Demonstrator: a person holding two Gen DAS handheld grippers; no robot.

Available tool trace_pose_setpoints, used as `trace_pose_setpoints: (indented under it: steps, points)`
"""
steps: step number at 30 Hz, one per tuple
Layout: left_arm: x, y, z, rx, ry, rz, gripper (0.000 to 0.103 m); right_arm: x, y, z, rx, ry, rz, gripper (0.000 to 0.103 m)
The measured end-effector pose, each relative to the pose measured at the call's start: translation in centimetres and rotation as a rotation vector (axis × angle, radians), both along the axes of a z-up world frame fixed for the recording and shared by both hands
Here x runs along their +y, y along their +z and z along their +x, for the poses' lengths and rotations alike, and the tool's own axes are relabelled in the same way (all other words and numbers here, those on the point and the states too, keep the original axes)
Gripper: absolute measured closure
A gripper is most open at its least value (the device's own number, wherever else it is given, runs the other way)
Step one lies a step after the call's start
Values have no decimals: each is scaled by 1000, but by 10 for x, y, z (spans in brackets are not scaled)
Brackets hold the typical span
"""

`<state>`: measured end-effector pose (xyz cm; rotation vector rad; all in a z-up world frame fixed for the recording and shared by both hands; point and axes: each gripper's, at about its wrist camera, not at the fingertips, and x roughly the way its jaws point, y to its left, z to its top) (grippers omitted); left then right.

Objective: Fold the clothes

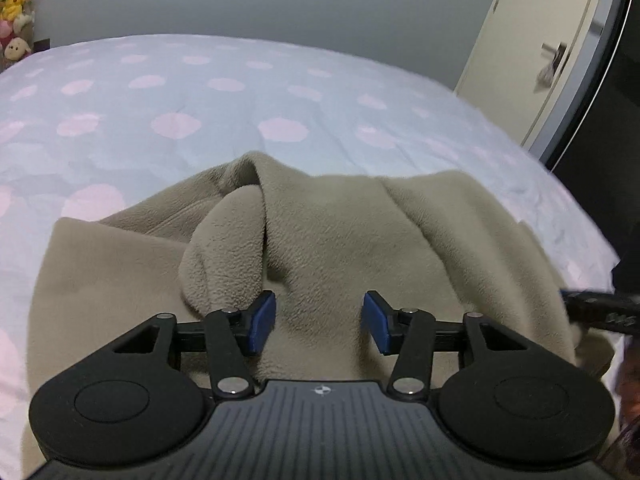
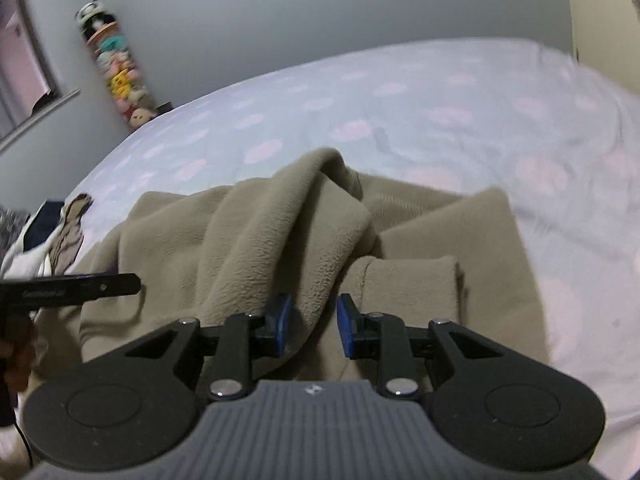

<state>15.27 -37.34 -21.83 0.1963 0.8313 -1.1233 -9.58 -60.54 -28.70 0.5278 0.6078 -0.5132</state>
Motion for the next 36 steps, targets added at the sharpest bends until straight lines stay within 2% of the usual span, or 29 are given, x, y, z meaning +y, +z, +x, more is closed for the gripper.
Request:
trace_pose_setpoints:
  steps: [1, 2, 3, 7, 9, 10, 12, 14, 18, 22, 27, 30, 34, 36]
  points:
    - [-1, 0, 1, -3, 1, -3, 83, -1, -2, 1, -5, -5, 19, 85]
    - [-3, 0, 1, -9, 4, -1, 89, 0, -3, 3, -11, -5, 33, 94]
    - [-3, 2, 1, -10, 6, -10, 97, 1, -3, 5, -15, -8, 34, 94]
    - [20, 23, 4, 20, 28, -170, 100, 11, 5, -2, -44, -51, -39, 97]
    - [35, 28, 14, 61, 82, -231, 100, 9, 5, -8, -45, -80, -35, 97]
    - [39, 26, 19, 79, 106, -224, 100, 7, 2, -10, -35, -87, -23, 97]
    - [43, 9, 29, 109, 140, -159, 100, 4, -10, -8, 2, -89, 6, 98]
    - [46, -6, 33, 137, 136, -134, 100, 4, -20, -7, 26, -82, 18, 97]
    - [56, -5, 39, 225, 150, -219, 96, 6, -12, -11, 23, -70, 15, 94]
    - [59, 14, 25, 176, 143, -214, 80, 15, 7, -25, 4, -80, -17, 87]
    - [54, 42, -12, 78, 92, -242, 80, 45, 34, -26, -36, -43, -98, 87]
    - [42, 53, -37, 46, 26, -246, 80, 66, 44, -17, -51, 11, -137, 87]
    - [26, 35, -60, 48, -28, -128, 80, 90, 29, -2, 10, 57, -137, 68]
    - [26, 15, -69, 46, -42, -44, 80, 100, 14, -2, 52, 68, -119, 68]
